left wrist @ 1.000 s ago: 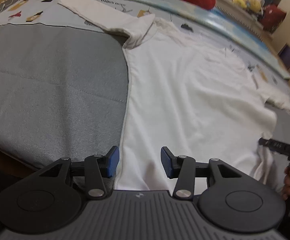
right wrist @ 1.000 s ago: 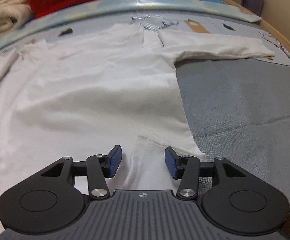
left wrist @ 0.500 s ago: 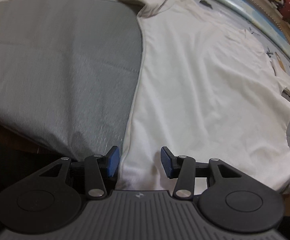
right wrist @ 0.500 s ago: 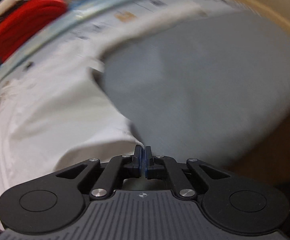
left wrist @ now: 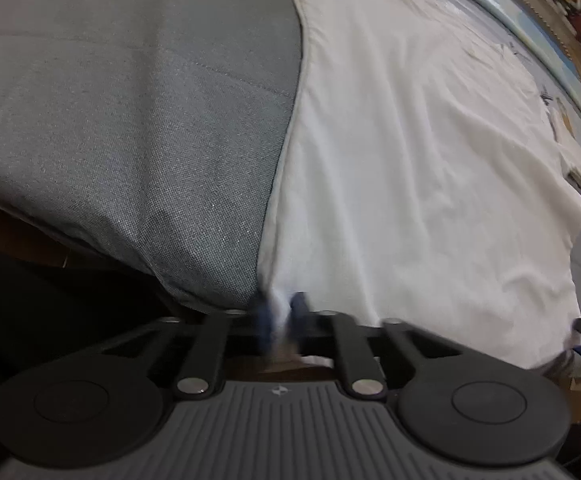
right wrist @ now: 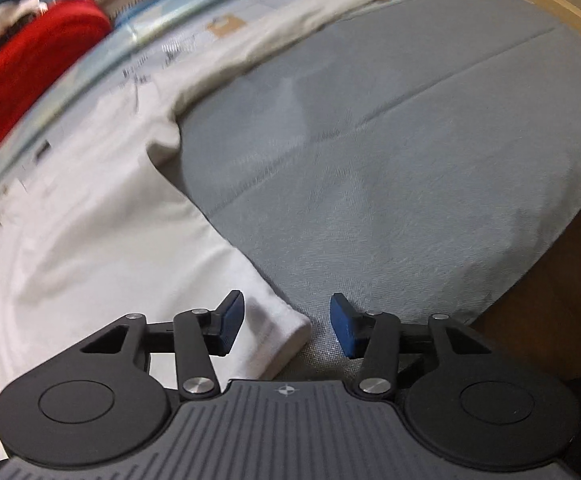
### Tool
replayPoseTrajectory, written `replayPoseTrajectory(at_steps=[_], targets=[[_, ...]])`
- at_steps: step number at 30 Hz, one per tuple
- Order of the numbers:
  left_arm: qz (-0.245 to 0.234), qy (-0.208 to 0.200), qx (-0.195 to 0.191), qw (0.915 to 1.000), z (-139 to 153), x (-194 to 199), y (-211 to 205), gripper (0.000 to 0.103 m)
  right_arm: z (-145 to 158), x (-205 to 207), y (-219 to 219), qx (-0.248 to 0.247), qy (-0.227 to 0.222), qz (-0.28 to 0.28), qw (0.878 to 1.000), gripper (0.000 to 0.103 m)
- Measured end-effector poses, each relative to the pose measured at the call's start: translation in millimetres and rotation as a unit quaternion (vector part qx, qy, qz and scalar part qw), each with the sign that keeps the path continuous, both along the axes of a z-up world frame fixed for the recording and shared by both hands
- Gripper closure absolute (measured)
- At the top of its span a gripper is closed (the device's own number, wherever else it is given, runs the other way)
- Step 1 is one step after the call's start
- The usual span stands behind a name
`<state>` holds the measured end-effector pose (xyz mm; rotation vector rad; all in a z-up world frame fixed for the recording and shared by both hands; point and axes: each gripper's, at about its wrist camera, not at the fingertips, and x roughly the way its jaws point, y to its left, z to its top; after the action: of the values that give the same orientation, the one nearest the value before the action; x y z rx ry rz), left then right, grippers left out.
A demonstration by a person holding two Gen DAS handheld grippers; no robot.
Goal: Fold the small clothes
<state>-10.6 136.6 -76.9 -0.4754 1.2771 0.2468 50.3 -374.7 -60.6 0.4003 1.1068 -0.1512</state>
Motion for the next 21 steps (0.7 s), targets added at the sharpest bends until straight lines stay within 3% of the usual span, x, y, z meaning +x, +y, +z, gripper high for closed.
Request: replayPoseTrajectory(at_steps=[1,2,3,5,7,10,13,15,18,21], targets=[[0.002,-0.011,0.012,0.9999,5,-3,1,0.096,-5,2,3,-0.005,0.011,0.006,1.0,0.064],[0.002,-0.026,0.031,0.9992,12,-6,2,0.096,-6,3,5,-0.01,0.016,0.01,1.0,0.094],[0.002,-0.04,0.044,0.9982,18,-8,2,0.096,-4,1,5,-0.009,0.016,0.012,1.0,0.095],[0.001,-0.047,0.065,0.9968,23,-11,3,0.096,8,-7,5,0.005,-0.002,0.008,1.0,0.096],[-0.001,-0.013,0.072,0.9973,13,-10,3,0.096,21,-17,7,0.004,-0.008,0.016,1.0,0.097],[-0.001,0.02,0.077,0.9969,2,-6,1,0.095,12,-24,1,0.015,0.052,0.003,0.999,0.097],[-0.002,-0.001,0.097,0.9952,12,-2,-6,0.092,-2,-26,-7,0.027,0.088,-0.013,0.996,0.096],[-0.008,-0.035,0.117,0.9925,26,-3,-11,0.081,7,-25,-6,0.022,0.062,-0.012,0.998,0.094],[-0.031,-0.075,0.127,0.9886,38,-3,-22,0.081,31,-26,-1,-0.019,-0.008,0.001,1.0,0.093],[-0.059,-0.058,0.099,0.9917,28,2,-28,0.081,42,-23,8,-0.032,-0.051,0.024,0.998,0.081]])
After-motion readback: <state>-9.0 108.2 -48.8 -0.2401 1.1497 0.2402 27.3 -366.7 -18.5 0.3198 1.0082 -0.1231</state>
